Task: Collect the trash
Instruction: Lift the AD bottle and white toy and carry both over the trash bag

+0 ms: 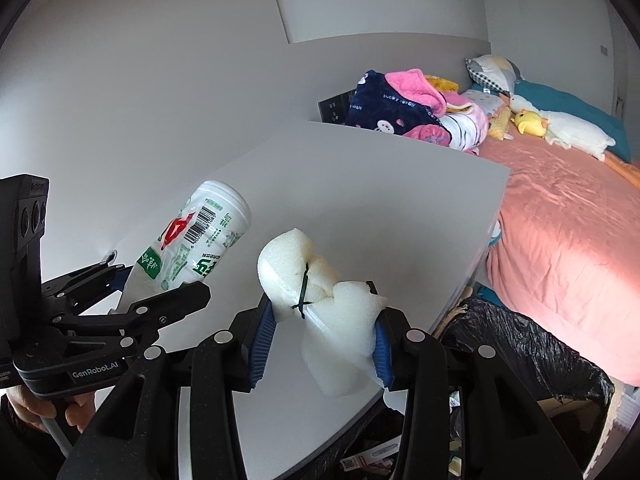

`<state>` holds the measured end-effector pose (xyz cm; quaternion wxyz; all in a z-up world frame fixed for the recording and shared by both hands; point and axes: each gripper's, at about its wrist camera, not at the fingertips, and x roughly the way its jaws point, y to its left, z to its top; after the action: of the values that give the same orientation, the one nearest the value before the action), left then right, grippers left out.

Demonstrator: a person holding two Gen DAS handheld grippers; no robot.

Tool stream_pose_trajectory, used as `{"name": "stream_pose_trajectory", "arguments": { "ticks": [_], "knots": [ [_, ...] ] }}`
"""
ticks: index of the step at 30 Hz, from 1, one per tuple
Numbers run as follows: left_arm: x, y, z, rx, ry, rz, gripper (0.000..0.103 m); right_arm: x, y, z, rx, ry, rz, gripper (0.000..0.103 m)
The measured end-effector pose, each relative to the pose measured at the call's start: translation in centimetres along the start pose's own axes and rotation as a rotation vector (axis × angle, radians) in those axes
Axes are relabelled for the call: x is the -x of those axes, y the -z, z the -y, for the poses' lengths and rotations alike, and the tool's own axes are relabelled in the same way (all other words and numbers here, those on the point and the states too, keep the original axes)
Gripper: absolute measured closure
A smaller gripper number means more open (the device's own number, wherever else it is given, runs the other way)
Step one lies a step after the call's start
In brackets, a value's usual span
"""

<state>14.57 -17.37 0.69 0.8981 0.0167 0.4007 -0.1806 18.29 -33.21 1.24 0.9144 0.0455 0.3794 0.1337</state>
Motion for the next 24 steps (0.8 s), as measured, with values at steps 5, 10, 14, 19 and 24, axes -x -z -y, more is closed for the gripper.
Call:
{"name": "stream_pose_trajectory", "arguments": {
  "ticks": [5, 10, 14, 19, 24],
  "knots": [
    [0.6, 0.6, 1.3, -0.012, 0.012, 0.004, 0.042, 1.6, 1.2, 0.4, -0.007, 0.007, 0.01, 0.059],
    [1.1, 1.1, 2.7, -0.027, 0.025, 0.007, 0.042, 3.2, 2.2, 0.8, -0.017, 0.014, 0.023, 0.059],
    [1.5, 1.3, 3.8, -0.039, 0.035, 0.01, 0.042, 4.5, 3.2, 1.4, -0.029, 0.021, 0.032, 0.059],
    [1.8, 1.7, 5.1, -0.056, 0.053, 0.013, 0.042, 6.0, 4.1, 2.2, -0.047, 0.031, 0.047, 0.059],
    [1.8, 1.9, 6.5, -0.072, 0.074, 0.01, 0.042, 7.6, 5.0, 2.9, -0.064, 0.043, 0.064, 0.058]
  ]
}}
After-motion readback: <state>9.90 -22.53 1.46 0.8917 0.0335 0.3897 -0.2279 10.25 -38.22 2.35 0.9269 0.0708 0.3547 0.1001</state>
